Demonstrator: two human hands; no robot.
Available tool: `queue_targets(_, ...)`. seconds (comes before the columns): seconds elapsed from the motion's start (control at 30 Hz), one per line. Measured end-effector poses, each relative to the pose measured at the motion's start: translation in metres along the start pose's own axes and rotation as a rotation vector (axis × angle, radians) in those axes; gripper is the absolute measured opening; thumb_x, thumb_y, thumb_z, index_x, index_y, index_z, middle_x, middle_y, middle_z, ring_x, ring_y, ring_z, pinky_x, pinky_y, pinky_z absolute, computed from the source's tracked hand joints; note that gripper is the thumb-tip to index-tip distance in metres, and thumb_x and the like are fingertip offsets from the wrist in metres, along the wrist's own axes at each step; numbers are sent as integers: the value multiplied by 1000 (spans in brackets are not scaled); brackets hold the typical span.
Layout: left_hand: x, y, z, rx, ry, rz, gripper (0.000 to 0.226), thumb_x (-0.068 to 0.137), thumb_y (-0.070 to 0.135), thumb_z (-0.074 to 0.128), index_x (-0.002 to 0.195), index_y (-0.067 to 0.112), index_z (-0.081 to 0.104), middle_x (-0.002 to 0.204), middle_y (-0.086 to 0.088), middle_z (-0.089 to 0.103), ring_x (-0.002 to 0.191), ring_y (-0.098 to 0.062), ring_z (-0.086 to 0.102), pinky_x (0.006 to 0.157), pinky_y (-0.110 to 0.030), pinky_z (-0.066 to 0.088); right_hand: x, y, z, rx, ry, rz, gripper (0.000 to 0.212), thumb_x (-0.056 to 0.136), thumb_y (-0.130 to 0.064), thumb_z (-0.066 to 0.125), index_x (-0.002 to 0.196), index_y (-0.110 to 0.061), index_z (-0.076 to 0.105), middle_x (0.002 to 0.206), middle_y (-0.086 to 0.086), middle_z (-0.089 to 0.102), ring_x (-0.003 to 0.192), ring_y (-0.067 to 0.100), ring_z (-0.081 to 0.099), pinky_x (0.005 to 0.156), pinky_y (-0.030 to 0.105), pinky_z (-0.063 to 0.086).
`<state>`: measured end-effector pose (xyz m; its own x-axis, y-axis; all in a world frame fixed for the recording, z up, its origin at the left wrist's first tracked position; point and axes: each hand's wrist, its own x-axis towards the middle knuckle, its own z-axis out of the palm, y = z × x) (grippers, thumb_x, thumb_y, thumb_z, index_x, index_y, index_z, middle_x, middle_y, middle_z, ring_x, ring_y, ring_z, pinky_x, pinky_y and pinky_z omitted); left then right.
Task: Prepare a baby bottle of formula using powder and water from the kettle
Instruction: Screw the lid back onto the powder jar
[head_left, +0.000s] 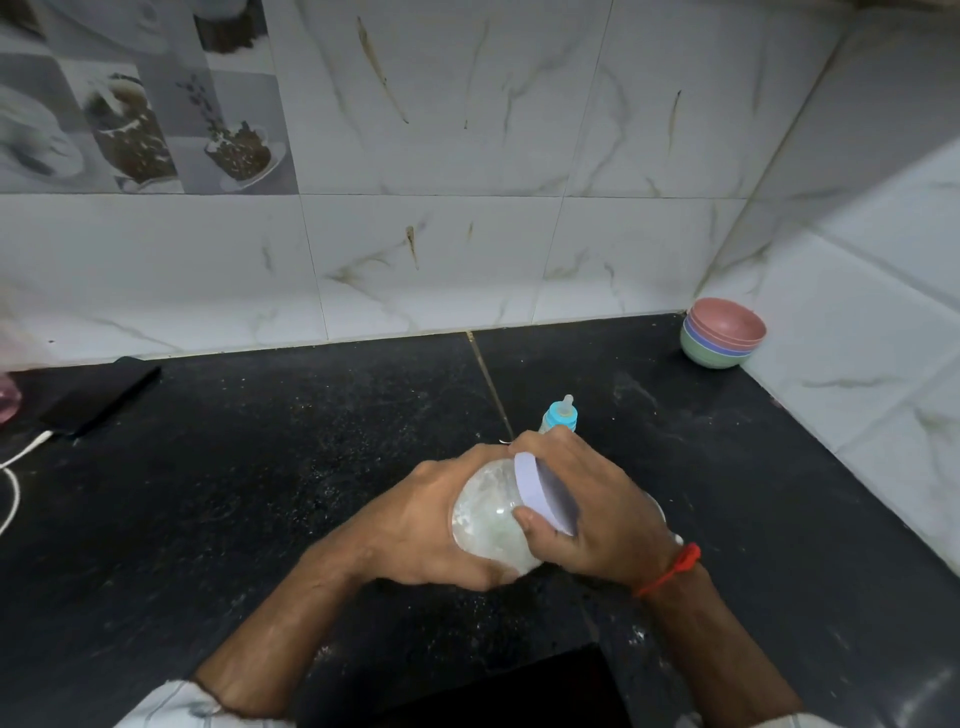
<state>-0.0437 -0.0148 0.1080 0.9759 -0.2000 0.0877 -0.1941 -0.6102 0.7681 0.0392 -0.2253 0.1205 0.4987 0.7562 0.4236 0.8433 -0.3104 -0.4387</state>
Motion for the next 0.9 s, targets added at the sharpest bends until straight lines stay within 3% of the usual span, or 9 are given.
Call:
queue_targets(0.13, -7, -7, 5, -93, 5, -11, 93, 66, 40, 94, 143, 43, 43, 125, 18, 64, 112, -8, 67, 86, -34, 62, 11, -4, -29, 154, -260, 35, 62, 92, -54, 64, 147, -42, 39, 141, -11, 51, 130, 10, 49, 107, 33, 46)
queue_targets(0.27, -8, -6, 5, -102, 14, 14, 97, 66, 40, 94, 145, 45, 39, 128, 21, 62, 116, -7, 66, 88, -31, 62, 16, -8, -46, 123, -440, 48, 74, 92, -60, 60, 155, -51, 22, 157, -12, 41, 145, 10, 37, 119, 44, 37)
queue_targets(0.4, -8, -3, 6, -87, 6, 13, 96, 65, 44, 94, 145, 43, 41, 125, 19, 64, 112, -8, 67, 85, -32, 62, 17, -14, -48, 67, -431, 39, 74, 90, -55, 69, 154, -34, 38, 153, -15, 48, 140, 2, 42, 117, 29, 38)
queue_targets(0.53, -8, 3, 6, -91, 9, -11, 101, 64, 50, 93, 145, 50, 34, 129, 22, 60, 115, -6, 65, 87, -33, 62, 20, -20, -46, 0, -320, 102, 73, 81, -60, 75, 144, -28, 53, 141, -14, 60, 125, 0, 51, 103, 6, 35)
queue_targets(0.77, -12, 13, 4, 52, -22, -54, 127, 66, 51, 89, 153, 58, -4, 126, 21, 59, 103, -7, 66, 81, -32, 63, 16, -28, -27, -95, -249, 198, 78, 81, -74, 58, 137, -21, 60, 122, -2, 73, 108, 15, 66, 92, 26, 53)
queue_targets(0.9, -11, 15, 2, 46, -10, -47, 132, 67, 49, 89, 155, 57, -9, 131, 21, 58, 102, -8, 66, 84, -34, 62, 14, -26, -34, 4, -292, 205, 69, 89, -63, 64, 147, -27, 51, 133, -2, 67, 119, 16, 59, 104, 39, 49)
